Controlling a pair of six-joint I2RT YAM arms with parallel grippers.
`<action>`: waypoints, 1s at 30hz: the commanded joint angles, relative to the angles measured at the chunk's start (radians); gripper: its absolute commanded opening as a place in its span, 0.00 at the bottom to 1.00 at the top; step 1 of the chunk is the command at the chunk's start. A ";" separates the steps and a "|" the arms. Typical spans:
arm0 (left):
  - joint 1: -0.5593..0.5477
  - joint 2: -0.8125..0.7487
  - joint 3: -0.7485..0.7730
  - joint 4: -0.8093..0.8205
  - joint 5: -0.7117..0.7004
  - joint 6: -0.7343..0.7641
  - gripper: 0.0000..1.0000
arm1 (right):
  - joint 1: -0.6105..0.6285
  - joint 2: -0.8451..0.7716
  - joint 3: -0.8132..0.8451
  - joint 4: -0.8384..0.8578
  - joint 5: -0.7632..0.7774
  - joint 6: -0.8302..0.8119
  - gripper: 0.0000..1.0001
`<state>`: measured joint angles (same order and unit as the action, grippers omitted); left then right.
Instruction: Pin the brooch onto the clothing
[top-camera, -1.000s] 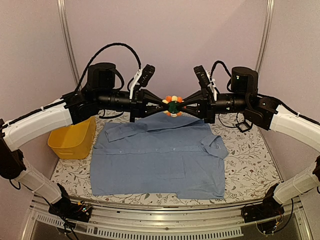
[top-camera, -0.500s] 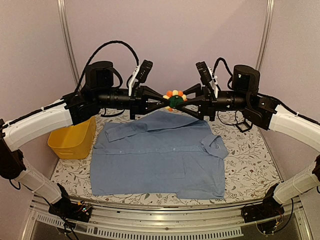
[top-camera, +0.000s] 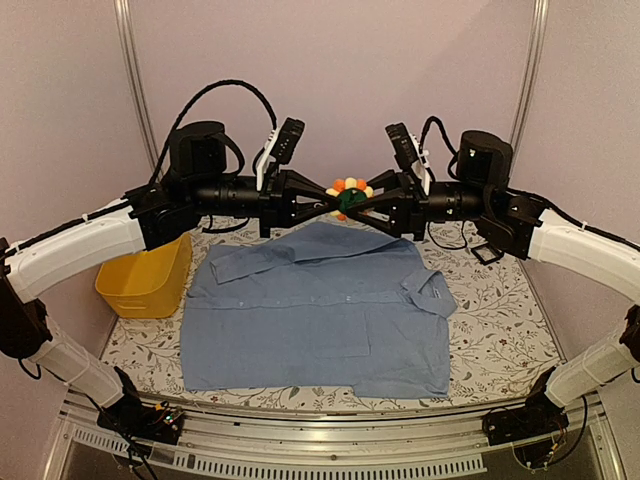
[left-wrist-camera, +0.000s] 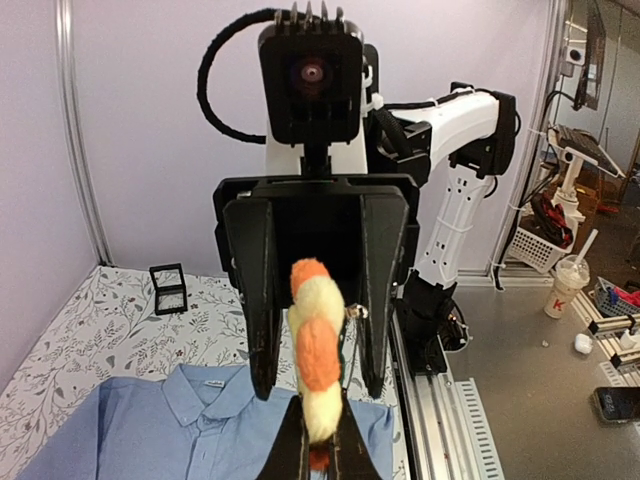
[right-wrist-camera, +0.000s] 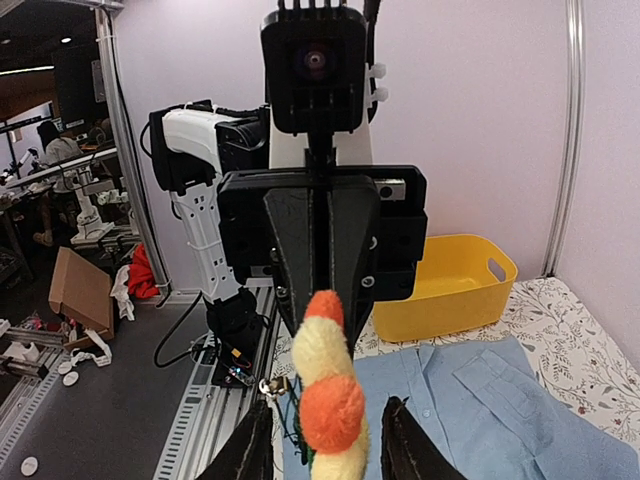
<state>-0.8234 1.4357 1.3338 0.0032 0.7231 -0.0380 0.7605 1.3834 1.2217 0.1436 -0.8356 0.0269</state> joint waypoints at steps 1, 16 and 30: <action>0.005 0.000 -0.005 0.017 0.010 -0.003 0.00 | -0.003 0.002 -0.004 0.034 -0.017 0.025 0.34; -0.003 -0.004 0.006 0.009 0.007 0.001 0.00 | -0.003 0.030 0.009 0.041 0.032 0.074 0.14; -0.033 0.015 0.045 -0.053 -0.014 0.031 0.00 | -0.004 0.069 0.047 -0.023 0.178 0.155 0.10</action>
<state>-0.8234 1.4357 1.3411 -0.0341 0.6861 -0.0341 0.7597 1.4097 1.2255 0.1726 -0.8078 0.1284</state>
